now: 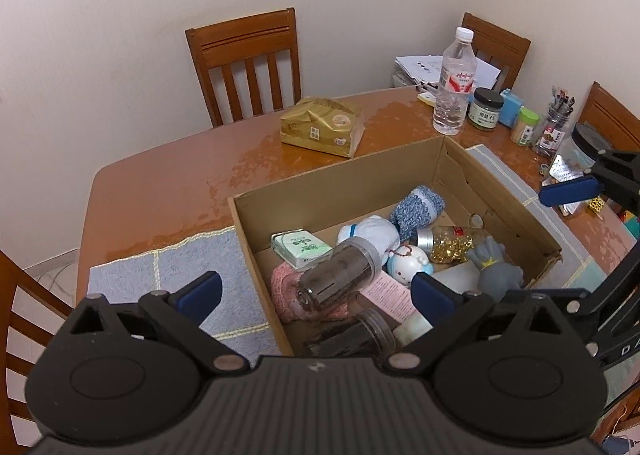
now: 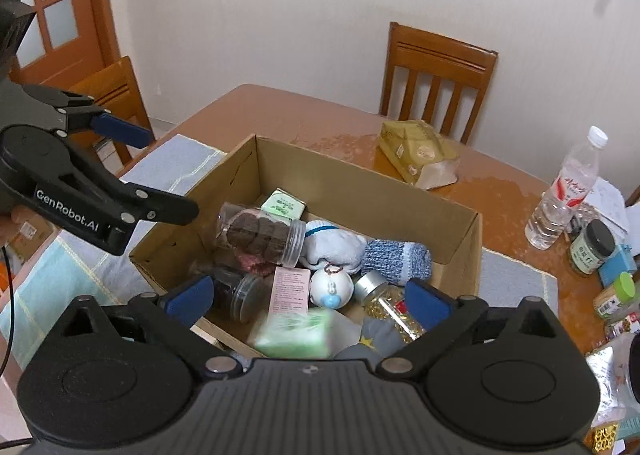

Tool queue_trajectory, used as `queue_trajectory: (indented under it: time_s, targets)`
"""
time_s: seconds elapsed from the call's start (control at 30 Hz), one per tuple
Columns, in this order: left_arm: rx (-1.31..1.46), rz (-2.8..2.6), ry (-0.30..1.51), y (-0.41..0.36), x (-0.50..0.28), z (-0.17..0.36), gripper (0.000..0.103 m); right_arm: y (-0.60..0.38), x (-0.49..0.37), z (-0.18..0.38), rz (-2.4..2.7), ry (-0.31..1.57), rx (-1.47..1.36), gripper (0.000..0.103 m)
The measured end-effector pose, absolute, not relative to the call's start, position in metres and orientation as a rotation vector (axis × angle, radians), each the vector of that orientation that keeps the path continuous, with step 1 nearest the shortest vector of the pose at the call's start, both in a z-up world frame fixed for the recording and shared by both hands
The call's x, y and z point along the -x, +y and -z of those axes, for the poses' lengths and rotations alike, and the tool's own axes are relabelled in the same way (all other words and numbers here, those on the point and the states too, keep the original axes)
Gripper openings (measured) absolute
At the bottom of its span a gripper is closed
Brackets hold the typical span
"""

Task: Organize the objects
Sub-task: 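Carry the cookie jar and tissue pack into the cardboard box and release, then move both tools back to the medicine box and white knit sock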

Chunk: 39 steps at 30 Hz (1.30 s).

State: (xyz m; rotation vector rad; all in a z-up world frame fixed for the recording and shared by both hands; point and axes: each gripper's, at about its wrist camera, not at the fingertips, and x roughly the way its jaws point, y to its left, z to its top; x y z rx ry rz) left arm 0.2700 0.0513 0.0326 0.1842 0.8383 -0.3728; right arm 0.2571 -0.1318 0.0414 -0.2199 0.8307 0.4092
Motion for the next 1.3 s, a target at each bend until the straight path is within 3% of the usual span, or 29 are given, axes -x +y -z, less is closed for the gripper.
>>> queue_trajectory:
  time_s: [0.6, 1.3]
  targets:
    - [-0.175, 0.351, 0.883, 0.083, -0.225, -0.011, 0.100, -0.153, -0.215, -0.015, -0.231, 0.898, 0.120, 0.103]
    - [-0.059, 0.161, 1.003, 0.077, -0.178, 0.073, 0.100, -0.160, -0.216, 0.060, -0.084, 0.934, -0.003, 0.103]
